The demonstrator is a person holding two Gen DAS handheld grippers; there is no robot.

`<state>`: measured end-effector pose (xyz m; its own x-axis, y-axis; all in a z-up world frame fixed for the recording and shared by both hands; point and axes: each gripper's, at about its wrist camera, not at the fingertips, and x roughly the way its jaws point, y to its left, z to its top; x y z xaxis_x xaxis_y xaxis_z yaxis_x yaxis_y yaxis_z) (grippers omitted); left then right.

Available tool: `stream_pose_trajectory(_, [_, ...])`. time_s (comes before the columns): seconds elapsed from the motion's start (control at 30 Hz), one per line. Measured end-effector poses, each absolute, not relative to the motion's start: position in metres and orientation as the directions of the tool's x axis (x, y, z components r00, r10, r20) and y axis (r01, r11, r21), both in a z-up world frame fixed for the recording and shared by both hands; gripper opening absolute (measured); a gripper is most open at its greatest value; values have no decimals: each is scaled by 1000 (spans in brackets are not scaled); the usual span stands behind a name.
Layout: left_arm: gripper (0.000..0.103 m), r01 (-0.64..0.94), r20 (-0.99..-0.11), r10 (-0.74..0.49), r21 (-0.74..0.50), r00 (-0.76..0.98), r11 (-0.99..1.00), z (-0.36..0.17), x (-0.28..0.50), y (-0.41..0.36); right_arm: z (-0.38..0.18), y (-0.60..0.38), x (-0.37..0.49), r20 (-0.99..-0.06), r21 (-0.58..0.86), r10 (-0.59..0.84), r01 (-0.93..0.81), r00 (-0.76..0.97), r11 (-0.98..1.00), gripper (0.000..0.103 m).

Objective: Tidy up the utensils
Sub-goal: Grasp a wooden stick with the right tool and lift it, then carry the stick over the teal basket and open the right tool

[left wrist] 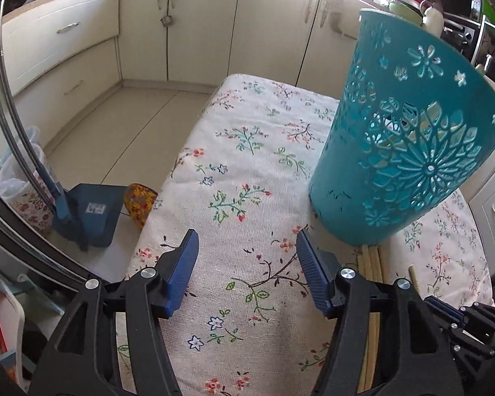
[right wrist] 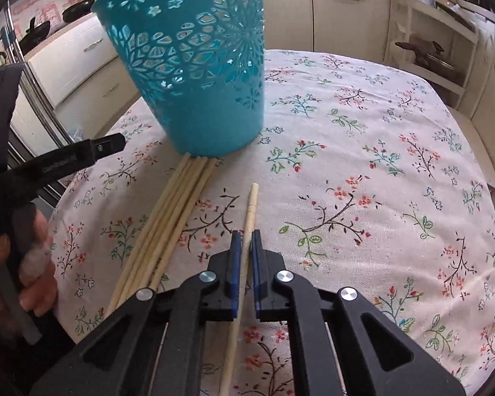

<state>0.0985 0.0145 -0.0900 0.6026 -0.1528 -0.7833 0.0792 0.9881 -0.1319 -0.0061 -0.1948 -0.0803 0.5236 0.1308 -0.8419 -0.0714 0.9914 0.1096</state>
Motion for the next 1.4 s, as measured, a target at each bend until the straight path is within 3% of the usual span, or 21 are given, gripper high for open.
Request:
stream_pose_trajectory(0.1, [68, 93, -784, -154, -123, 601, 988, -93, 99, 12, -79, -185, -5, -845, 90, 130, -102, 518, 991, 6])
stream_pose_trajectory(0.23, [70, 113, -793, -158, -113, 588, 987, -95, 99, 6, -74, -216, -8, -815, 333, 301, -25, 496, 943, 6])
stream_pose_trajectory(0.47, [71, 116, -813, -163, -118, 559, 986, -98, 103, 4, 1, -266, -27, -565, 614, 514, -88, 646, 785, 6])
stream_pose_trajectory(0.63, [72, 125, -818, -144, -88, 557, 988, -99, 103, 1, 74, -251, -2, -402, 625, 525, -195, 750, 756, 6])
stream_pose_trajectory(0.8, [72, 122, -817, -146, -93, 558, 988, -98, 103, 1, 119, -234, 46, -279, 553, 394, -189, 876, 811, 6])
stream_pose_trajectory(1.07, [72, 117, -809, -152, -104, 568, 988, -97, 102, 4, 95, -224, 111, -307, 449, 136, 17, 942, 893, 6])
stream_pose_trajectory(1.2, [73, 127, -804, -152, -95, 575, 987, -97, 101, 1, 74, -222, 107, -372, 399, 134, 27, 919, 917, 9])
stream_pose_trajectory(1.4, [74, 136, -797, -130, -61, 590, 989, -95, 98, -4, 62, -224, 77, -381, 353, 153, -10, 912, 936, 19])
